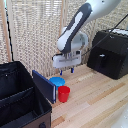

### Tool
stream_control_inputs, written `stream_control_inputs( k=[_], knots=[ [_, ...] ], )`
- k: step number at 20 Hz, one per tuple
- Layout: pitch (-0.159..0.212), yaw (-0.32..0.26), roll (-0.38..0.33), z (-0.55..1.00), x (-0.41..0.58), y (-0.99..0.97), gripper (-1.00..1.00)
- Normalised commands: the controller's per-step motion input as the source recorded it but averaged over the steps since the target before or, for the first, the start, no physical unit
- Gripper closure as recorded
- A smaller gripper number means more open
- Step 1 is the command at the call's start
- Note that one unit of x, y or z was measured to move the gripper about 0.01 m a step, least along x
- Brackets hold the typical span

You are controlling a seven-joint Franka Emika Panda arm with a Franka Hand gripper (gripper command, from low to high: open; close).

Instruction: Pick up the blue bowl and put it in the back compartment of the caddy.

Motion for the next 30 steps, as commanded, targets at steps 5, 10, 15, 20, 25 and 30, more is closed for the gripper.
stream_control_inputs(
  k=[5,10,15,20,25,30],
  knots=[
    [0.0,0.0,-0.05,-0.37,0.174,0.06,-1.0],
    [0.011,0.0,-0.102,-0.25,0.166,0.21,1.0],
    [0.008,0.0,-0.051,-0.16,0.077,0.14,1.0],
    [0.0,0.0,-0.014,-0.07,0.027,0.07,1.0],
    [0.0,-0.019,0.039,0.27,-0.001,-0.03,1.0],
    [0.006,-0.045,0.023,0.96,0.09,-0.1,1.0]
  ],
)
